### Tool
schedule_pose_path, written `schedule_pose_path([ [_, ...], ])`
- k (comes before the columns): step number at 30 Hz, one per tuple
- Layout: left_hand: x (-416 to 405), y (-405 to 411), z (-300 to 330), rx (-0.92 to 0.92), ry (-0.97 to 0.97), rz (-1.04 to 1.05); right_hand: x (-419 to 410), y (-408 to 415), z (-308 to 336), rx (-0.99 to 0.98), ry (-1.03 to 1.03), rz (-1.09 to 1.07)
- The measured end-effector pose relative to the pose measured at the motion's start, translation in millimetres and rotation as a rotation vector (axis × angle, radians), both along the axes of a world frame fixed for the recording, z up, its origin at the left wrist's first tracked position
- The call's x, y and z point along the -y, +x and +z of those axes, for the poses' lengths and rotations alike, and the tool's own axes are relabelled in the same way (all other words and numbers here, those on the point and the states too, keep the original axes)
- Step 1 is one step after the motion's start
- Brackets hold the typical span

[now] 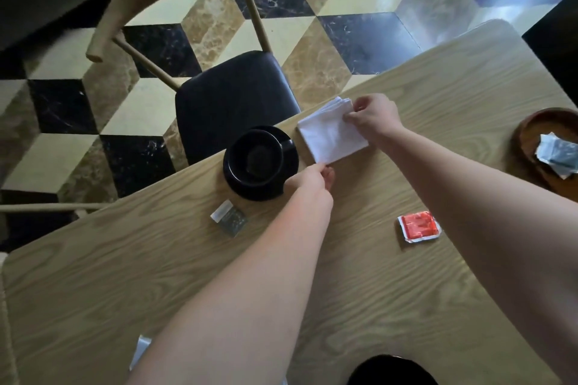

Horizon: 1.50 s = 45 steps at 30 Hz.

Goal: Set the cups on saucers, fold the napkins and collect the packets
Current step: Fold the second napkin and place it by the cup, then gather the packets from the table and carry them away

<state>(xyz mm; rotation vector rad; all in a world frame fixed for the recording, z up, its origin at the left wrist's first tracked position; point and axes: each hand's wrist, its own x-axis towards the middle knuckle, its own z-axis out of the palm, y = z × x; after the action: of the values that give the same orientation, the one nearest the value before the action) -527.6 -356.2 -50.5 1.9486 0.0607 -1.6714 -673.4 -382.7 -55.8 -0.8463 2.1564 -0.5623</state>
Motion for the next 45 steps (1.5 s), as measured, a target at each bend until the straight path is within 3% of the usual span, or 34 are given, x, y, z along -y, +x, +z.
schedule_pose_path([
  [7, -4, -7, -12, 0.057, -0.04, 0.081, -2, 10, -16, -0.074, -0.038, -0.054],
  [14, -36, 29, 1, -0.015, -0.092, -0.018, -41, 43, 4, -0.112, -0.094, -0.172],
  [17, -70, 65, 8, -0.015, -0.135, -0.161, -88, 86, 18, -0.196, -0.139, -0.22],
  [21, -136, 135, 22, -0.02, -0.16, -0.339, -161, 161, 29, -0.039, -0.245, -0.12],
  [25, -200, 213, 41, -0.009, -0.171, -0.451, -232, 241, 34, 0.077, -0.167, 0.049],
  [30, -264, 309, 48, 0.035, -0.176, -0.583, -306, 305, 31, 0.111, -0.022, 0.094],
  [38, -305, 424, 29, 0.238, -0.22, -0.845, -344, 352, 45, 0.032, 0.157, 0.283],
  [45, -240, 476, 29, 0.71, -0.191, -0.788, -340, 373, 42, -0.119, 0.193, 0.53],
])
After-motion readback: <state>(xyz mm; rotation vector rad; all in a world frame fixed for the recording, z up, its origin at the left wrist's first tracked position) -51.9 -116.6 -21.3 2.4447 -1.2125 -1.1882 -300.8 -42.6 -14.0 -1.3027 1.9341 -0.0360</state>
